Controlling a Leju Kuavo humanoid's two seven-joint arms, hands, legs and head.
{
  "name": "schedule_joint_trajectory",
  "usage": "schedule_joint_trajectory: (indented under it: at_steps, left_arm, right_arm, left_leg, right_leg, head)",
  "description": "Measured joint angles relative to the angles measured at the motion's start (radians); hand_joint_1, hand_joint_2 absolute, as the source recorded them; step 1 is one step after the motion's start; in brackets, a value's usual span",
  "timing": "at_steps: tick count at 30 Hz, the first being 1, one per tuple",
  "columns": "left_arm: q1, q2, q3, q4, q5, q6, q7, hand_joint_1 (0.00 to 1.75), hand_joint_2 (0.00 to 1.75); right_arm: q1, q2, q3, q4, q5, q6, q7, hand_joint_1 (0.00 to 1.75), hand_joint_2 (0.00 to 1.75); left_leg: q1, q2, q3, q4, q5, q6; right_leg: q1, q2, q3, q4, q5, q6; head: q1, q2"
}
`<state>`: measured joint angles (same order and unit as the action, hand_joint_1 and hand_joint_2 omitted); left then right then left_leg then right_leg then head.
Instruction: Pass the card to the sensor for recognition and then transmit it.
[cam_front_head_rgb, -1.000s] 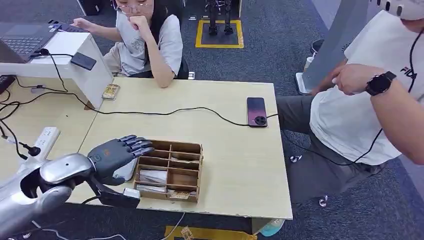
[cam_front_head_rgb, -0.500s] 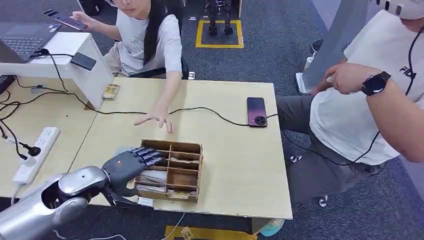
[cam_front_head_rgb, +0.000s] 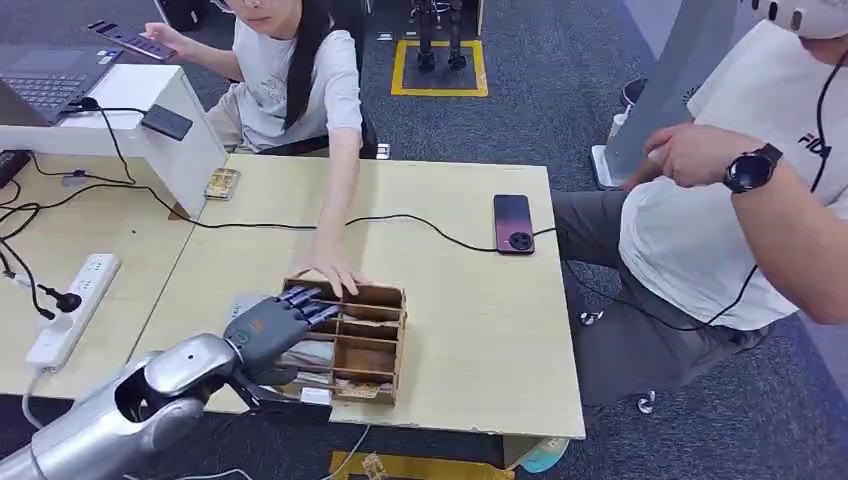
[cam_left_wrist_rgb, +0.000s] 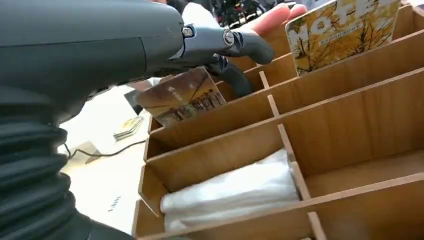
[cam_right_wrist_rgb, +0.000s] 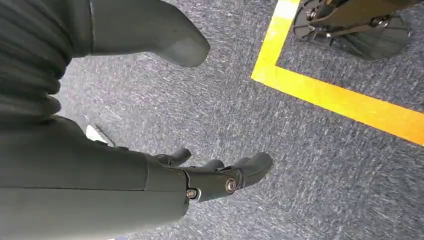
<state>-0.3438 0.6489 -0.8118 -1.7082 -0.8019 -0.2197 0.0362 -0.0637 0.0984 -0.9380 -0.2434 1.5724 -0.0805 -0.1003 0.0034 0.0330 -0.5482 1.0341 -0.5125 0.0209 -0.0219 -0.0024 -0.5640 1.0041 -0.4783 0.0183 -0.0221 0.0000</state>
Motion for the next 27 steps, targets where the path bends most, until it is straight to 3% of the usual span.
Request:
schedule_joint_trajectory:
  at_steps: [12, 27]
  left_arm:
    - [0.016, -0.06, 0.053, 0.008, -0.024, 0.022, 0.0, 0.0, 1.75]
    - [0.045, -0.089, 0.097, 0.01, -0.087, 0.03, 0.006, 0.0, 1.75]
  right_arm:
    - [0.0, 0.0, 0.0, 0.0, 0.0, 0.001, 0.001, 0.0, 1.75]
    - [0.0, 0.0, 0.0, 0.001, 0.0, 0.0, 0.005, 0.0, 1.75]
  left_leg:
    - [0.0, 0.0, 0.0, 0.0, 0.0, 0.0]
    - [0.0, 0.0, 0.0, 0.0, 0.0, 0.0]
  right_leg:
    - [0.0, 0.0, 0.0, 0.0, 0.0, 0.0]
    - [0.0, 0.0, 0.0, 0.0, 0.0, 0.0]
  head:
    - [0.0, 0.0]
    - [0.0, 0.0]
